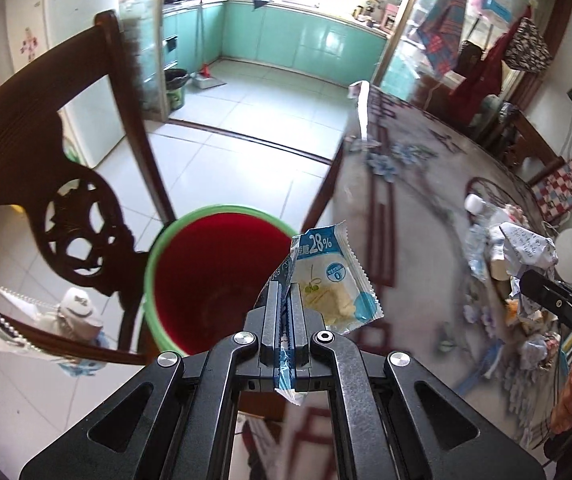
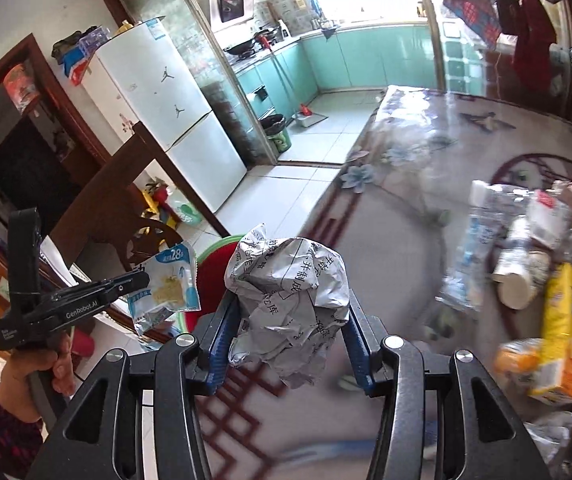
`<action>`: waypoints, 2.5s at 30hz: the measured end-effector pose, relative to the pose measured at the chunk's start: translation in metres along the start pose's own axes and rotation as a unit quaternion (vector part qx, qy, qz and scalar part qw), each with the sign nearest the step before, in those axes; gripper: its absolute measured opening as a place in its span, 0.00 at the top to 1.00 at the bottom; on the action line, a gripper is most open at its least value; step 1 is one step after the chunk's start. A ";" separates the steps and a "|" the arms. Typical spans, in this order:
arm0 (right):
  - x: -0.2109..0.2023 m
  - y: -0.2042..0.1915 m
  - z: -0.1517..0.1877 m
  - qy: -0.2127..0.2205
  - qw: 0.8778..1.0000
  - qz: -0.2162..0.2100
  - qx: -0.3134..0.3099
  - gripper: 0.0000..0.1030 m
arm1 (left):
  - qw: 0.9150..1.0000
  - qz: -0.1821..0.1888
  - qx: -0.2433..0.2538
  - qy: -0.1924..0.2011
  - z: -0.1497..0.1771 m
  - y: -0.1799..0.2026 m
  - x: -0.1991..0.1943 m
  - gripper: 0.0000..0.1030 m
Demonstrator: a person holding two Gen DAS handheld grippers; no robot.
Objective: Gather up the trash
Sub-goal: 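Carry the wrapper and paper over the red bucket with both grippers, then open both grippers to drop the wrapper and paper into the bucket, then grasp the yellow tea carton with the left gripper while the right grasps the yellow box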
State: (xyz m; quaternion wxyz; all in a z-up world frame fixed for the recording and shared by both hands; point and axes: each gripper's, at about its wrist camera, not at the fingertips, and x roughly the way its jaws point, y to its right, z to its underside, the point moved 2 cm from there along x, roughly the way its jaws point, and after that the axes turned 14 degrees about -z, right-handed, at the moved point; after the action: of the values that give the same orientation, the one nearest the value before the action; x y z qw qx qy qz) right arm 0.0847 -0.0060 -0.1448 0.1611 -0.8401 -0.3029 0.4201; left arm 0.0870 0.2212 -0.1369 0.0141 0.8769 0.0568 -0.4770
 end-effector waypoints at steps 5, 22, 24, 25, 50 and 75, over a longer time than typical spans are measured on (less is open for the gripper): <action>0.063 -0.017 -0.010 -0.028 1.000 -0.011 -0.005 0.54 | 1.000 -0.022 -0.015 -0.012 -0.011 -0.034 0.024 0.98; 0.154 -0.034 -0.025 -0.074 0.997 -0.032 -0.007 0.50 | 0.997 -0.042 -0.043 -0.048 -0.023 -0.067 0.078 0.98; 0.157 -0.037 -0.027 -0.070 0.997 -0.032 -0.014 0.49 | 0.997 -0.047 -0.047 -0.048 -0.024 -0.068 0.079 0.96; 0.157 -0.037 -0.028 -0.070 0.997 -0.030 -0.017 0.48 | 0.996 -0.050 -0.049 -0.047 -0.025 -0.069 0.079 0.93; 0.003 -0.014 0.018 0.009 0.998 0.063 -0.013 0.34 | 0.997 0.043 0.045 0.045 -0.017 0.036 -0.003 0.17; -0.217 0.288 0.042 0.008 0.965 0.230 0.128 0.33 | 0.976 0.135 0.167 0.046 0.029 0.287 -0.068 0.14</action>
State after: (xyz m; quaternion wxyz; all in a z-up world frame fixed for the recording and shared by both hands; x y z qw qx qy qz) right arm 0.0581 -0.3657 -0.1886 0.1685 -0.8630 -0.0438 0.4743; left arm 0.0592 -0.0717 -0.1043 -0.0709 0.8873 -0.1423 -0.4330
